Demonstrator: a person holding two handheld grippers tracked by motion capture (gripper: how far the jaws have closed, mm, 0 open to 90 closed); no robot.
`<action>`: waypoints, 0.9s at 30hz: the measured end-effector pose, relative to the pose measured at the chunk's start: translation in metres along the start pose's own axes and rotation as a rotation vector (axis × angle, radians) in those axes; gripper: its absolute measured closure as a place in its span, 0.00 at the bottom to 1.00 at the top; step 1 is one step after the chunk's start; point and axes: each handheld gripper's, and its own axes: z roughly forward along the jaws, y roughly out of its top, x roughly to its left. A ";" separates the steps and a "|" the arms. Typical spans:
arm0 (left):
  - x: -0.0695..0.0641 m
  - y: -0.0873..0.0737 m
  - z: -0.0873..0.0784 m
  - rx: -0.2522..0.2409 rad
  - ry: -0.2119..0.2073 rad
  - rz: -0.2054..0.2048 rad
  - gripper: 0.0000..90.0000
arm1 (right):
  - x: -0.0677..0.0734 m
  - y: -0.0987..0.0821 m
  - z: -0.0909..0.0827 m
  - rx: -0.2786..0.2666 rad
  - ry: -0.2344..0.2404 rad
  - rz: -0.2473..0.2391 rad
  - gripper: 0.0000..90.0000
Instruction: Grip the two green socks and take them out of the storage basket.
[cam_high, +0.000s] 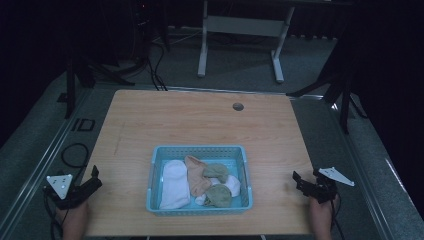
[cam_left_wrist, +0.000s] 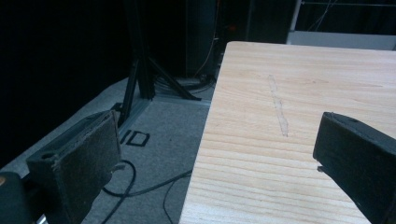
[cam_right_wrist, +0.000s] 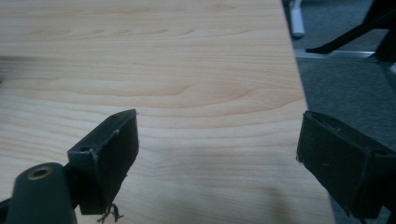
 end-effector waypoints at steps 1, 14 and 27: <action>0.000 0.000 0.000 -0.001 -0.003 0.000 0.00 | -0.001 0.000 0.000 0.000 0.012 0.000 0.14; 0.002 0.000 -0.001 0.005 -0.053 0.010 0.00 | -0.012 0.001 -0.003 0.099 0.317 -0.120 0.14; 0.001 0.000 -0.001 0.001 -0.075 0.012 0.00 | -0.001 0.020 -0.011 0.333 0.493 -0.394 0.14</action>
